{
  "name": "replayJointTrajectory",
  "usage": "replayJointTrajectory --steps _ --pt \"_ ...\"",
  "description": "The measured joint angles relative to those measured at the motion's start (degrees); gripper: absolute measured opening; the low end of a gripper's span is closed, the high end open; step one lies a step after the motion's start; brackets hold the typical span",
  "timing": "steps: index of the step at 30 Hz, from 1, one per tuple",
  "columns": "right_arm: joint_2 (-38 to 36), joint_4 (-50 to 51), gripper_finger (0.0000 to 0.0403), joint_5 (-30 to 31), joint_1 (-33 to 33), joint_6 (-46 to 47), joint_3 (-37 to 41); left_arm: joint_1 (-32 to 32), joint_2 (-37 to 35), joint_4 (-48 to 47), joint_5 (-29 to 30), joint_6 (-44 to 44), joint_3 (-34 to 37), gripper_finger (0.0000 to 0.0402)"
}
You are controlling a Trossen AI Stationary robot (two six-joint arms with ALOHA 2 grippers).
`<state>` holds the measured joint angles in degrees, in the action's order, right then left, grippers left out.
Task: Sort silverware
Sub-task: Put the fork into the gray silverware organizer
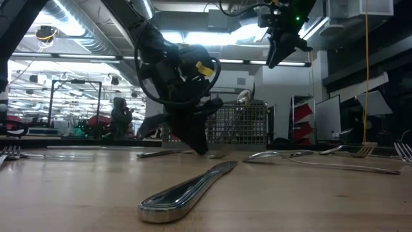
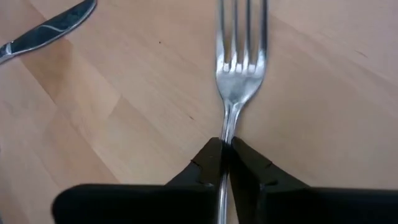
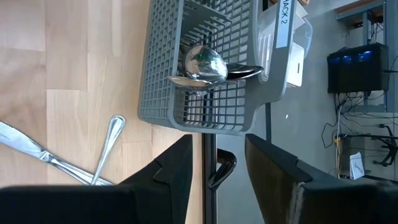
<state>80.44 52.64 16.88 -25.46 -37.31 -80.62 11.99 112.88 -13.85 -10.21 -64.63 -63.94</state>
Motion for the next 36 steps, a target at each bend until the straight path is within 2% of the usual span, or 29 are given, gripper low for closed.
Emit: replayJointTrajectory --steps 14,22,25,30,33,36 --pt "-1.47 -0.13 0.0150 0.19 -0.06 -0.06 0.02 0.94 -2.88 9.44 0.18 16.46 0.46 0.0001" --pt "-8.20 -0.58 0.0150 -0.49 -0.91 -0.87 0.04 3.04 -7.02 16.54 -0.20 31.03 0.42 0.0000" --pt "-11.63 -0.55 0.0150 -4.52 -1.93 0.03 0.02 4.02 -8.42 20.20 -0.19 35.20 0.40 0.0000" --pt "-16.79 -0.76 0.0150 -19.37 -5.49 2.38 0.10 5.73 -10.84 26.95 -0.25 41.76 0.37 0.0000" --pt "-18.99 -2.46 0.0150 -26.96 -7.64 2.39 2.40 6.82 -12.47 31.24 -0.25 44.26 0.31 0.0000" --pt "-20.47 -4.17 0.0150 -31.16 -8.77 2.38 5.88 8.24 -14.23 34.49 -0.25 45.50 0.31 0.0000"
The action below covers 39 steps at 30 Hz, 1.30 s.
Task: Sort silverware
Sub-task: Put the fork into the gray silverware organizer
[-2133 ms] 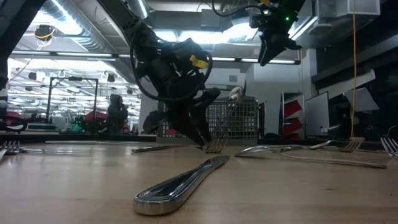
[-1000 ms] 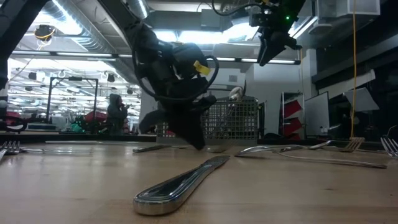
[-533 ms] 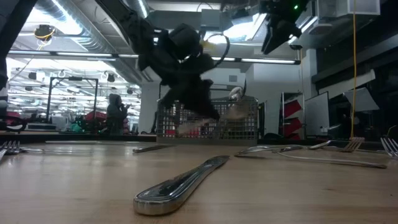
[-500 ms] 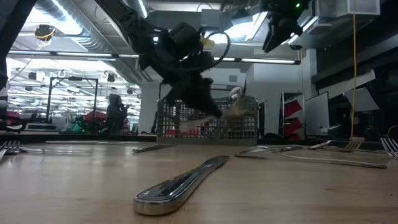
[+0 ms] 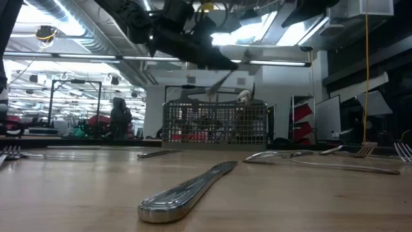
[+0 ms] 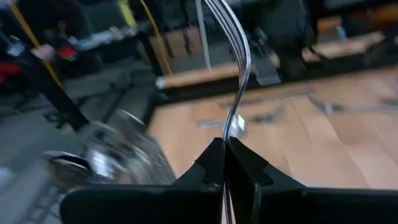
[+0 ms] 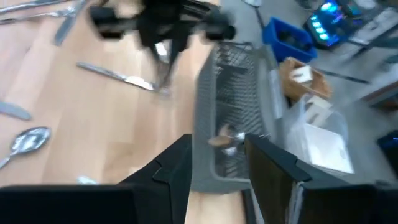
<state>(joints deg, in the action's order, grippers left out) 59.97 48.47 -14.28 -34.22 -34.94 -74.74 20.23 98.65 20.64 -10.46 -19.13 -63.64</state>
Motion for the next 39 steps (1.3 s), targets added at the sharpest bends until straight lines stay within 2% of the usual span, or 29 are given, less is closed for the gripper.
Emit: replayJointTrajectory --steps 7,11,19,30,39 --pt "-0.82 -6.66 0.0150 -1.87 0.07 0.46 10.31 5.19 -1.66 8.83 0.55 0.26 -0.07 0.0000" --pt "-0.77 -12.76 0.0150 -4.22 0.07 4.17 16.67 9.45 -1.66 9.86 0.79 0.30 -0.07 0.0000" --pt "-0.75 -26.23 0.0150 -14.37 0.14 14.63 28.70 16.21 -0.14 10.24 -1.08 -0.24 0.43 0.0000" --pt "-0.75 -28.35 0.0150 -15.52 0.14 18.94 35.41 16.88 8.11 14.80 -2.75 0.82 0.46 0.0000" --pt "-0.75 -28.23 0.0150 -16.39 0.14 20.17 37.30 16.88 8.94 7.73 -2.71 -2.23 0.55 0.0000"
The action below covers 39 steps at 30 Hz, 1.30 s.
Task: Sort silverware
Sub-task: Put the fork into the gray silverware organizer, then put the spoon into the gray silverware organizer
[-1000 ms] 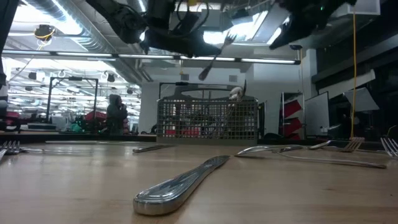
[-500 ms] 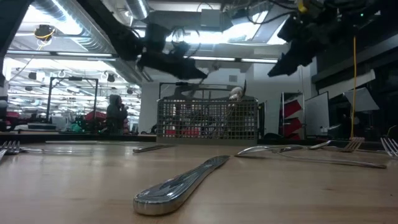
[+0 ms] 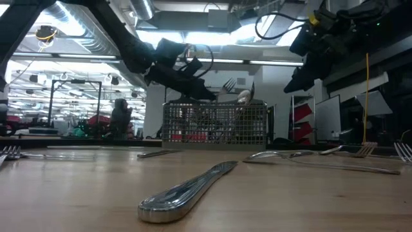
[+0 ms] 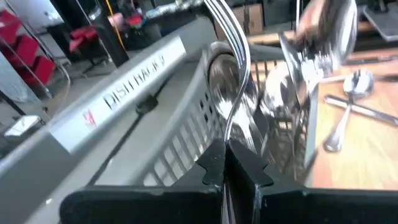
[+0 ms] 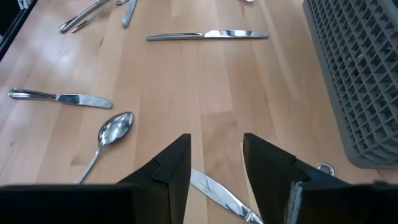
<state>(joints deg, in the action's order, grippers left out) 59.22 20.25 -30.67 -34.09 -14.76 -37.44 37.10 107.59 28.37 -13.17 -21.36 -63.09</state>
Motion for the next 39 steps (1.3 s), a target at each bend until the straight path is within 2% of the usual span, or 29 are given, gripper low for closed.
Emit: replayJointTrajectory --steps 12,20,23,27,35,39 --pt "0.00 -0.04 0.0150 -0.01 0.00 -0.02 0.06 -0.43 -0.13 -7.37 0.48 0.68 -0.11 0.0027" --pt "0.00 -0.01 0.0150 -0.08 0.00 1.52 0.06 -3.07 -0.79 -8.10 6.99 -0.05 -0.17 0.0092" --pt "0.00 0.07 0.0150 -2.11 0.00 1.72 0.06 -3.78 -2.02 -9.14 7.78 -0.05 -0.10 0.0112" --pt "0.01 -0.08 0.0150 -6.52 1.05 4.70 0.06 -3.91 -6.03 -11.36 8.00 3.02 -0.04 0.0119" --pt "0.92 -1.10 0.0150 1.39 9.27 12.22 0.03 -3.94 -15.03 -22.02 7.88 9.91 -0.11 0.0104" --pt "2.10 -1.17 0.0150 5.81 13.96 17.60 0.03 -5.17 -18.50 -31.30 5.30 14.98 -0.11 0.0096"
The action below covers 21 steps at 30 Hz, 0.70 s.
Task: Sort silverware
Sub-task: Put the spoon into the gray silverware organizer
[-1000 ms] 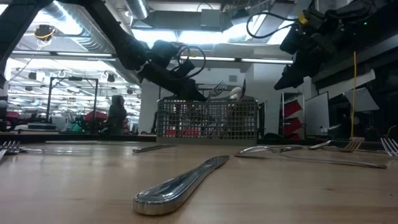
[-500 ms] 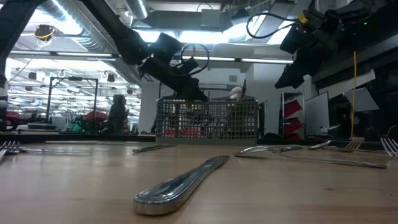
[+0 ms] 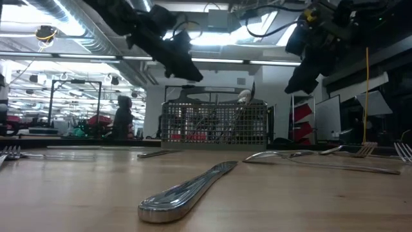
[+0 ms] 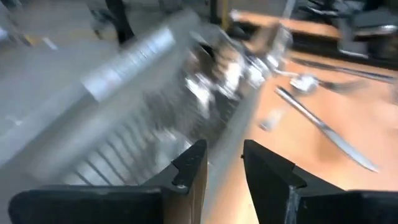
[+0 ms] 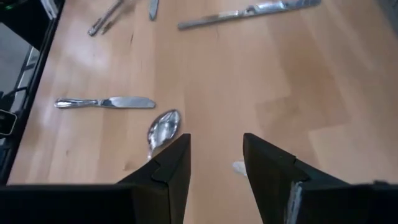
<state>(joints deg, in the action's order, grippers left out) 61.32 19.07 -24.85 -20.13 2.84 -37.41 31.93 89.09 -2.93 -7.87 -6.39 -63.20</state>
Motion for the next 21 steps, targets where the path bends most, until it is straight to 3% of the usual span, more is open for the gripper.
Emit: replayJointTrajectory --steps 5,10,15,21 --pt "2.33 -0.12 0.0150 4.15 6.04 7.65 0.00 -3.79 -1.05 -10.94 -5.10 2.21 0.00 0.0089" --pt "5.63 -0.14 0.0150 9.24 12.20 14.59 0.00 -10.05 -0.79 -18.43 -5.47 2.09 0.01 0.0088" --pt "9.63 -0.46 0.0150 13.65 17.96 21.12 0.00 -16.30 -0.76 -17.98 -5.35 1.97 0.04 0.0088" --pt "15.21 -6.18 0.0150 14.90 23.79 25.36 0.00 -21.94 -0.76 -17.09 -2.03 2.11 0.04 0.0088"
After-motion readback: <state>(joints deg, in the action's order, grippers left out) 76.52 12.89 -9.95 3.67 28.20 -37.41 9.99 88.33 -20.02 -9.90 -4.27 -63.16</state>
